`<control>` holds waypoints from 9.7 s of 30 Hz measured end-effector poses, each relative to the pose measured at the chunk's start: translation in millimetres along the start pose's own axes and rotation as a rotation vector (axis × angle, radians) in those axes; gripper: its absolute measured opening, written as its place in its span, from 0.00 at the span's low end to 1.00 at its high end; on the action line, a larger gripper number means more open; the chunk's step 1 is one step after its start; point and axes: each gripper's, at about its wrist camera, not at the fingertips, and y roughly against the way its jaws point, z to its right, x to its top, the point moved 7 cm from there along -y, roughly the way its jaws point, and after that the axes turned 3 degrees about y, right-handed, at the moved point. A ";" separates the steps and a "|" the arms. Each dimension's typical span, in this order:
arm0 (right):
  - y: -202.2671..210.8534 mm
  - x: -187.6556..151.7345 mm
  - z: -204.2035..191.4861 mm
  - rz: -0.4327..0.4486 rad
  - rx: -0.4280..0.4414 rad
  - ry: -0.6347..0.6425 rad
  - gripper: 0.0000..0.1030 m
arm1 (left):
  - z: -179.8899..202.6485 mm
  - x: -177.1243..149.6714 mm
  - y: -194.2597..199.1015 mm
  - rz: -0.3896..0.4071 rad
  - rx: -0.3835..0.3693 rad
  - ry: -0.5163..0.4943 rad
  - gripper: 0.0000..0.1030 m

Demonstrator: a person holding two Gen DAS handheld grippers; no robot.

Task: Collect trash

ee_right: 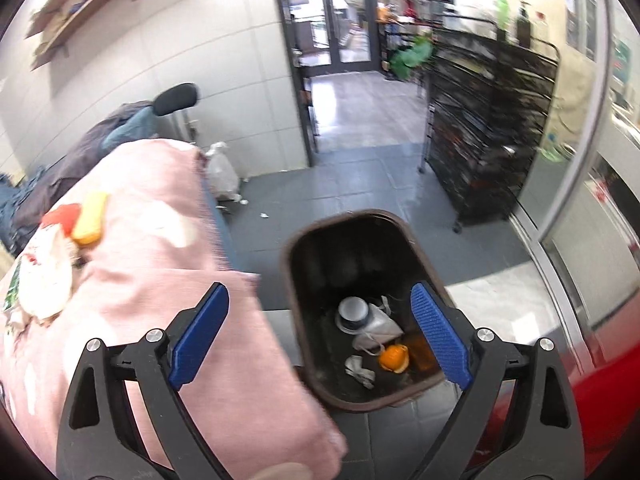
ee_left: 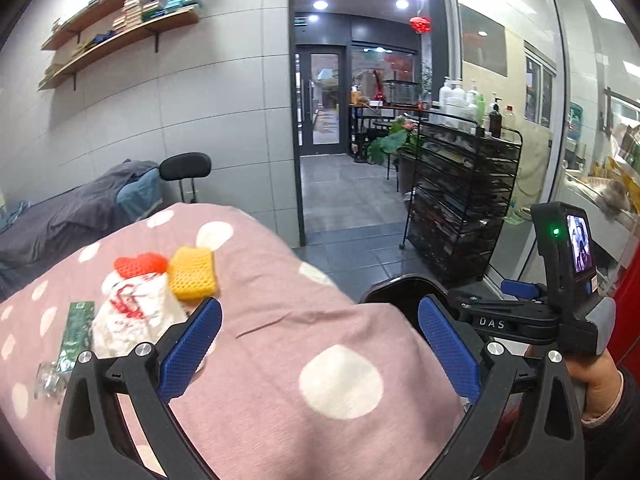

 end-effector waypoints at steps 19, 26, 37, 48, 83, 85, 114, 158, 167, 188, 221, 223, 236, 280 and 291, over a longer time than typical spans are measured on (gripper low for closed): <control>19.4 5.8 -180.0 0.000 0.322 0.269 0.89 | -177.4 -68.5 54.6 -0.054 0.275 0.298 0.94; 30.5 -0.3 -243.4 -0.007 0.405 0.365 0.89 | -241.5 -85.9 72.0 -0.085 0.409 0.356 0.93; 47.8 -10.2 -331.0 -0.079 0.566 0.432 0.89 | -322.4 -114.3 59.1 -0.178 0.356 0.644 0.69; 52.0 -17.6 -375.5 -0.041 0.545 0.542 0.87 | -356.8 -119.4 13.7 -0.193 0.216 0.902 0.55; 0.8 -42.8 -466.7 -0.177 0.527 0.622 0.49 | -340.6 -104.4 80.4 -0.006 0.422 0.803 0.28; 18.7 -40.8 -458.2 -0.148 0.568 0.628 0.49 | -334.6 -102.0 86.7 0.005 0.428 0.789 0.27; 35.1 7.3 -122.6 0.010 0.238 0.174 0.49 | -110.6 -41.0 31.0 -0.039 0.039 0.374 0.28; -122.4 -68.2 97.2 -0.307 -0.131 -0.195 0.60 | 84.3 -32.0 -90.5 -0.316 -0.314 0.067 0.28; -87.3 -70.1 148.5 -0.245 -0.231 -0.285 0.65 | 132.6 -47.8 -134.7 -0.445 -0.361 0.008 0.28; -61.7 -59.0 148.3 -0.173 -0.214 -0.291 0.75 | 120.5 -38.7 -121.7 -0.367 -0.313 0.008 0.87; 2.4 -10.6 -281.0 -0.167 0.484 0.510 0.82 | -217.5 -68.0 28.7 -0.194 0.423 0.363 0.94; -1.4 -12.0 -298.9 -0.179 0.477 0.556 0.82 | -234.6 -76.5 36.5 -0.200 0.438 0.391 0.94; -46.5 -32.5 -354.3 -0.270 0.420 0.739 0.23 | -271.6 -84.5 18.9 -0.235 0.336 0.512 0.94; 8.7 9.0 -206.7 -0.077 0.388 0.350 0.15 | -229.3 -53.8 -17.3 -0.210 0.124 0.600 0.59; 20.0 8.0 -143.8 -0.032 0.351 0.236 0.15 | -151.2 -27.5 -0.7 -0.136 0.032 0.503 0.59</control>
